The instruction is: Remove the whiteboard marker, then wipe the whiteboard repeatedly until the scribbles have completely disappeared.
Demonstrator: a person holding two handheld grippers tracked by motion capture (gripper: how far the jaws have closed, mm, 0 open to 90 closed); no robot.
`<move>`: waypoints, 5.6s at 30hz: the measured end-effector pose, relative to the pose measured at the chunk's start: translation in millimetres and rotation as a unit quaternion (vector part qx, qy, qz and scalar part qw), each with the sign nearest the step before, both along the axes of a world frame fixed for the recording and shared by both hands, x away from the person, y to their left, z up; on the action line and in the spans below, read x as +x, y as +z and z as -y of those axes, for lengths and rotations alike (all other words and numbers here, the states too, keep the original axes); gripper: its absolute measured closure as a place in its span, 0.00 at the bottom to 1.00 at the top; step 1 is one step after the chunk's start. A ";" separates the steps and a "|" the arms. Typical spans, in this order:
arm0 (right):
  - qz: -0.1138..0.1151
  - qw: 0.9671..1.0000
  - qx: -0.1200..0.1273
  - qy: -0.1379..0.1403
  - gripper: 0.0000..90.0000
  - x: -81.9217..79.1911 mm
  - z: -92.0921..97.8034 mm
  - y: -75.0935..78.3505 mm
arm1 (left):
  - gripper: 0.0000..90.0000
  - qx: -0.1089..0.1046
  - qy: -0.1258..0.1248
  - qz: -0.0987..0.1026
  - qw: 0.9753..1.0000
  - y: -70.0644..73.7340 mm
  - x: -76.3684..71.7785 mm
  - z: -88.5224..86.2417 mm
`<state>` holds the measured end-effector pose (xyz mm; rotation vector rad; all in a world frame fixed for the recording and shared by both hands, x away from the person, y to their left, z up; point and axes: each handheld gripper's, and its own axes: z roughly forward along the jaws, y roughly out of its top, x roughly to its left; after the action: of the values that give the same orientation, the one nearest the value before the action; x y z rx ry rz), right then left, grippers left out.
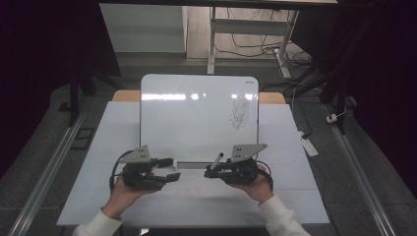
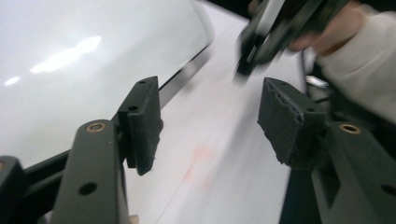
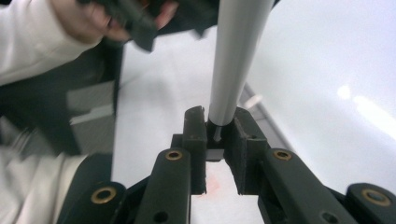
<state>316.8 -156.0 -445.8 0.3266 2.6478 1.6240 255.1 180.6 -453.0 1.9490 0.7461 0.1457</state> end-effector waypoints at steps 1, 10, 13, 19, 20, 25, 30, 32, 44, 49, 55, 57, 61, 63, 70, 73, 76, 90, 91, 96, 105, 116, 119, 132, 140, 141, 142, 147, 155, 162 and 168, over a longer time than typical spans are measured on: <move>0.002 1.000 0.007 -0.008 0.86 0.8 2.3 1.0 | 0.42 0.000 0.000 0.000 1.000 0.0 0.0 0.0; 0.040 0.996 0.031 -0.076 0.86 3.5 15.0 4.6 | 0.29 0.047 0.126 -0.020 0.991 -30.2 -23.6 -46.8; 0.050 0.993 0.035 -0.098 0.86 5.1 20.2 5.8 | 0.28 0.053 0.137 -0.026 0.989 -40.2 -25.1 -52.9; 0.063 0.987 0.050 -0.136 0.86 8.7 32.5 9.0 | 0.27 0.062 0.148 -0.015 0.987 -50.3 -21.6 -54.8; 0.064 0.987 0.052 -0.141 0.86 9.4 34.1 10.1 | 0.27 0.061 0.148 -0.017 0.987 -51.6 -19.4 -53.3; 0.077 0.981 0.061 -0.170 0.86 11.7 41.6 15.2 | 0.26 0.069 0.135 -0.017 0.988 -55.3 -17.2 -47.7; 0.090 0.974 0.065 -0.200 0.86 17.5 49.3 19.3 | 0.25 0.072 0.133 -0.017 0.988 -57.2 -17.7 -48.9; 0.100 0.968 0.068 -0.221 0.86 24.7 54.0 22.7 | 0.25 0.077 0.130 -0.015 0.988 -58.1 -18.0 -48.8; 0.126 0.933 0.068 -0.329 0.86 114.4 69.9 56.7 | 0.26 0.092 0.124 -0.020 0.988 -65.3 -14.3 -45.3; 0.127 0.922 0.055 -0.362 0.86 160.7 66.7 60.7 | 0.26 0.089 0.127 -0.022 0.988 -64.9 -14.1 -46.9; 0.107 0.933 0.062 -0.339 0.86 166.9 59.3 51.3 | 0.26 0.089 0.131 -0.023 0.987 -65.4 -13.8 -48.6; 0.105 0.940 0.051 -0.321 0.86 163.4 56.4 49.1 | 0.26 0.087 0.131 -0.023 0.987 -65.4 -13.6 -49.2; 0.136 0.931 0.027 -0.338 0.86 163.4 60.4 54.2 | 0.26 0.090 0.130 -0.024 0.987 -65.9 -12.9 -48.2; 0.116 0.924 0.057 -0.360 0.86 167.7 65.8 56.3 | 0.26 0.089 0.129 -0.023 0.987 -65.3 -13.7 -47.9; 0.138 0.943 0.010 -0.303 0.86 162.4 41.1 52.2 | 0.26 0.089 0.131 -0.025 0.987 -66.3 -12.8 -48.6; 0.112 0.941 0.029 -0.319 0.86 168.0 40.3 56.3 | 0.26 0.088 0.131 -0.021 0.987 -65.1 -13.9 -48.6; 0.135 0.956 -0.030 -0.259 0.86 157.7 25.8 50.1 | 0.26 0.087 0.131 -0.023 0.987 -65.7 -13.4 -50.1; 0.090 0.937 0.032 -0.335 0.86 161.7 52.7 53.0 | 0.26 0.089 0.129 -0.019 0.987 -64.8 -13.8 -47.9; 0.090 0.949 0.014 -0.302 0.86 154.9 43.4 45.5 | 0.26 0.089 0.128 -0.018 0.988 -64.4 -14.0 -47.8; 0.118 0.952 -0.014 -0.281 0.86 148.2 37.0 42.3 | 0.26 0.091 0.130 -0.023 0.987 -65.8 -12.2 -47.6; 0.117 0.943 0.003 -0.312 0.86 157.5 51.0 49.7 | 0.26 0.088 0.131 -0.021 0.987 -65.4 -13.0 -48.6; 0.110 0.933 -0.007 -0.342 0.86 166.9 65.0 61.8 | 0.26 0.088 0.130 -0.019 0.987 -64.3 -13.2 -47.7; 0.102 0.930 0.008 -0.353 0.86 167.1 66.3 61.2 | 0.26 0.085 0.129 -0.015 0.988 -63.2 -14.7 -48.2; 0.099 0.946 -0.004 -0.309 0.86 152.5 54.5 47.9 | 0.26 0.086 0.130 -0.019 0.988 -64.3 -12.6 -48.2; 0.089 0.935 0.018 -0.342 0.86 153.9 65.2 48.3 | 0.26 0.084 0.130 -0.018 0.988 -63.8 -13.5 -48.5; 0.089 0.935 0.018 -0.342 0.86 153.9 65.2 48.3 | 0.26 0.084 0.130 -0.018 0.988 -63.8 -13.5 -48.5; 0.085 0.944 0.008 -0.320 0.86 149.6 58.0 44.2 | 0.26 0.085 0.129 -0.019 0.988 -64.2 -12.8 -48.4; 0.110 0.936 -0.001 -0.336 0.86 147.1 60.0 44.2 | 0.26 0.088 0.127 -0.017 0.988 -64.2 -13.4 -46.4; 0.095 0.953 -0.008 -0.289 0.86 139.1 37.7 34.1 | 0.26 0.086 0.127 -0.019 0.988 -64.5 -12.0 -46.9; 0.103 0.936 0.010 -0.336 0.86 148.2 43.6 43.9 | 0.26 0.083 0.128 -0.015 0.988 -62.7 -14.5 -47.5; 0.111 0.941 0.003 -0.321 0.86 140.3 40.6 36.2 | 0.26 0.086 0.127 -0.018 0.988 -64.2 -12.7 -47.1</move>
<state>457.0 -196.6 -409.6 0.8446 2.0518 1.3491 242.4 227.7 -517.2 2.0167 1.0330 0.3398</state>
